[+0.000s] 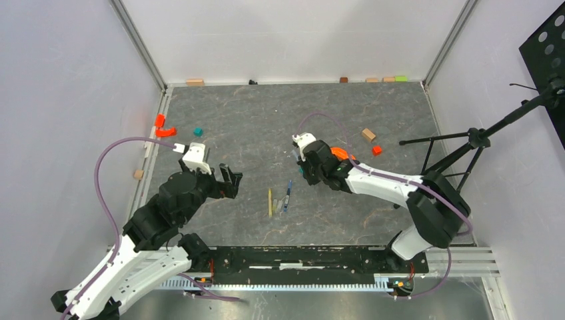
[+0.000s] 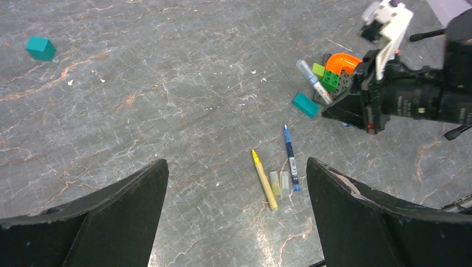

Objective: Insert the pens into the pen caps

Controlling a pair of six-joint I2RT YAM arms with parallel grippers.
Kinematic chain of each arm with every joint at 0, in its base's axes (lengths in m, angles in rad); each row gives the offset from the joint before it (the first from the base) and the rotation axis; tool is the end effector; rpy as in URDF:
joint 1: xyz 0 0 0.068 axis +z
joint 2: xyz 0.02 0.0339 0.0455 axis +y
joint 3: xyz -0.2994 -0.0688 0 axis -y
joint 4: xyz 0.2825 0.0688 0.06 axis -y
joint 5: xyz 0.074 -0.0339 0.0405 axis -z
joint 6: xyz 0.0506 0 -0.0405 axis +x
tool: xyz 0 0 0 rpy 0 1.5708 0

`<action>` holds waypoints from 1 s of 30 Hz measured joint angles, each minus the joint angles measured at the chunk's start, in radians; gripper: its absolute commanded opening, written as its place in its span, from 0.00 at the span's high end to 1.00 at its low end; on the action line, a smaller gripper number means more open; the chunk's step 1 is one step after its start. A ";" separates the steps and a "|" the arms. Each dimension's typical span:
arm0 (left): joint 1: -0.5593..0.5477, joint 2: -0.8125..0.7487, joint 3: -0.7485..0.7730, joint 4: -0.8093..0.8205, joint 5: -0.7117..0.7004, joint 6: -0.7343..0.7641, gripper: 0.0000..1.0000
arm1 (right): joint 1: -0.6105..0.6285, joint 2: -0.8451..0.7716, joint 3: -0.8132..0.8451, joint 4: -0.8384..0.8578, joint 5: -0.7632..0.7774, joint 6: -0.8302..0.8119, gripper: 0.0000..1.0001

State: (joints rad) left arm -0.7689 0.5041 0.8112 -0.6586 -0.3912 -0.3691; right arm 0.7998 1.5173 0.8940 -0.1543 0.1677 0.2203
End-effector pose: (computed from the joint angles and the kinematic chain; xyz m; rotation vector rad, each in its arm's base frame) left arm 0.1014 -0.0712 0.3591 0.1194 1.9107 -0.3971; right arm 0.2546 0.2499 0.2094 -0.5932 2.2797 0.3087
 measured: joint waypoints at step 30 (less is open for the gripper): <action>0.008 0.008 0.000 0.000 0.004 0.012 0.03 | 0.023 0.294 0.125 0.052 0.018 0.075 0.66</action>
State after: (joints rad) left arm -0.7605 0.5117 0.8112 -0.6586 -0.3874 -0.3573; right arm 0.8230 1.8111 1.0191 -0.1024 0.1856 0.2955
